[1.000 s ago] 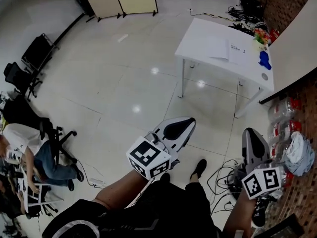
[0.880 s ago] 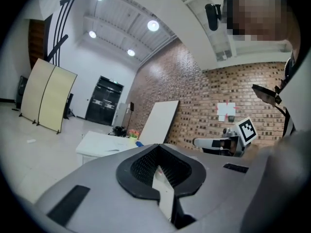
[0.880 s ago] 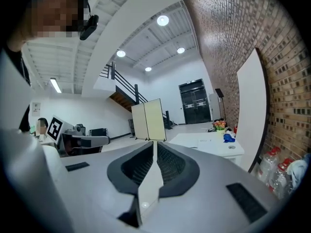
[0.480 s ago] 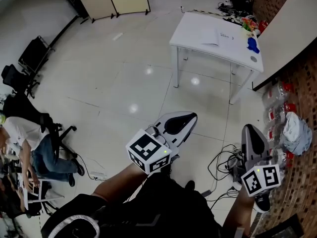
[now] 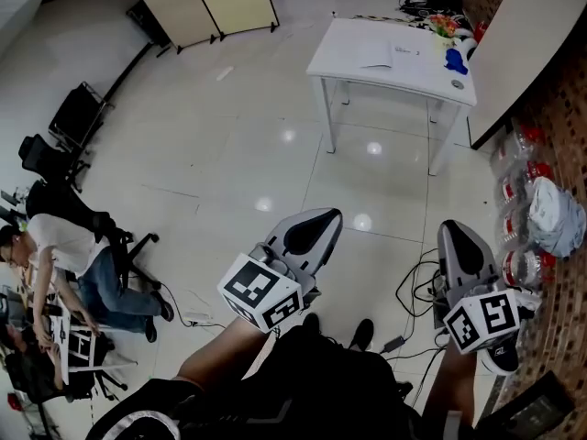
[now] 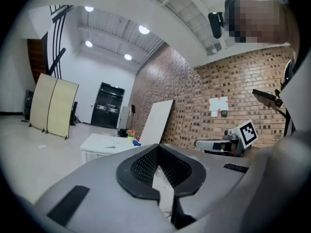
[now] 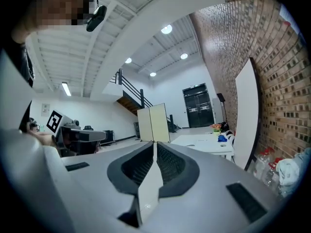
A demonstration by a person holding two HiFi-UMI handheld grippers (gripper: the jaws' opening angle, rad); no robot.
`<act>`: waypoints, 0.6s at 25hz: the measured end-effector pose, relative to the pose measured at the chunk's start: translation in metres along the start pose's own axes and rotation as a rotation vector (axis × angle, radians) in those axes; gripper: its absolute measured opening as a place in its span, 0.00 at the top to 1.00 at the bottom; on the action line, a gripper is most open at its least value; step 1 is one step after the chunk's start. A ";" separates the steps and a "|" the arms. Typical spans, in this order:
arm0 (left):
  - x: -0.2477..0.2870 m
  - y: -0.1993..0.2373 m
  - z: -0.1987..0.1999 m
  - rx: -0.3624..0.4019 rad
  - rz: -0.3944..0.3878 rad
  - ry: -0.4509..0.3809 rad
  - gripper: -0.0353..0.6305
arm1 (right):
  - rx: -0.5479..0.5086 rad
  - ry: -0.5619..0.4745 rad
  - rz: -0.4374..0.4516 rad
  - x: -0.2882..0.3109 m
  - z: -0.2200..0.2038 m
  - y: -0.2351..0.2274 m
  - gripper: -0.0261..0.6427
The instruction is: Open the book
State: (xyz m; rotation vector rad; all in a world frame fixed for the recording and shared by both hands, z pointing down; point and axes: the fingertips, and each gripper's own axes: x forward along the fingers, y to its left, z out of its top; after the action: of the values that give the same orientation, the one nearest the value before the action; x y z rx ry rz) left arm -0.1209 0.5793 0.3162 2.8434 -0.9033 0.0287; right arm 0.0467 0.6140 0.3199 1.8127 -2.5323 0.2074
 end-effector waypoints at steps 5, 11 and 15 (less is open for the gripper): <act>-0.028 0.008 0.007 0.029 0.001 -0.027 0.94 | -0.011 -0.030 -0.030 -0.005 0.005 0.023 0.95; -0.053 0.025 0.013 0.011 0.009 -0.053 0.94 | -0.003 -0.028 -0.050 -0.002 0.005 0.049 0.96; -0.066 0.028 0.017 0.012 0.000 -0.061 0.94 | -0.012 -0.033 -0.061 -0.005 0.012 0.063 0.96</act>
State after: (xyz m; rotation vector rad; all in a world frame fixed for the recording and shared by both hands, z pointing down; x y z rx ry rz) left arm -0.1913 0.5917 0.2990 2.8701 -0.9176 -0.0526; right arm -0.0101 0.6370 0.3019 1.9011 -2.4891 0.1619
